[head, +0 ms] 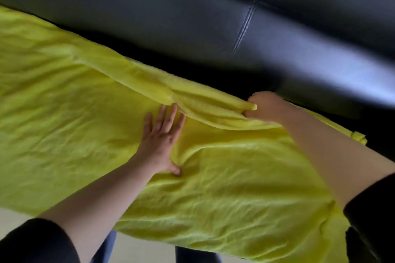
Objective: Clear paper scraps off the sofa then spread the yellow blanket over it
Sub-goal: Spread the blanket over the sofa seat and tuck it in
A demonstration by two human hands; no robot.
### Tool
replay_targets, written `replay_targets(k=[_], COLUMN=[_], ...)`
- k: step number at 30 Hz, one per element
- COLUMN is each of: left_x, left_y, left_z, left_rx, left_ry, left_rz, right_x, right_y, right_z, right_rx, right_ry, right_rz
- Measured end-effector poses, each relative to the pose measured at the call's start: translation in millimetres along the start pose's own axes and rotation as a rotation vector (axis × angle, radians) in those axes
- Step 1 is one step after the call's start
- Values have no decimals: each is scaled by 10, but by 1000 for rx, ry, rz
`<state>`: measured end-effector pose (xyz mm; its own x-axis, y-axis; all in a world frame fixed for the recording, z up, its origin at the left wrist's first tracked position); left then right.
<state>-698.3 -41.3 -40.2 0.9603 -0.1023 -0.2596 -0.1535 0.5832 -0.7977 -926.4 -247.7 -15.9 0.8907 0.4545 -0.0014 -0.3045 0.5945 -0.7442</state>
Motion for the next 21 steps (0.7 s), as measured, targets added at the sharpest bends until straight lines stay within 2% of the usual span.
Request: replay_targets(k=[2,6,12,17,19,21], left_x=[-13,-50,-111,-271,-493,-776], left_y=[11,35,-10,-141,-179,-170], left_z=[-35,-79,-78,-72,-44,-68], left_rx=[15,30,66,101,16,-178], left_ry=[-26,-45,-80,-158,-174,-100], left_rz=[-21,-31,-56,-79,-41,-34], right_x=[-81,-224,-652,-700,-720,-812], right_y=[-25,-2,32,73,54,34], right_z=[53,150,168,196,205,223], right_rx=[25,125,133,85,105,142], right_ry=[24,97,204,101,61,56], right_rz=[-54,-9,25,156,80,61])
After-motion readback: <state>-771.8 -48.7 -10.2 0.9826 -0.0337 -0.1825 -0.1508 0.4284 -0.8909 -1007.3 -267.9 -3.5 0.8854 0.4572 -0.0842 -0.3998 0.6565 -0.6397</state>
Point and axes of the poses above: each hand's wrist, its own z-axis away from the middle knuckle, its own y-axis out of the palm, x = y × z, the point moved 1 cm from there along -z, towards the middle knuckle, and after that the axes turned 10 degrees about y, right-handed, at the moved point
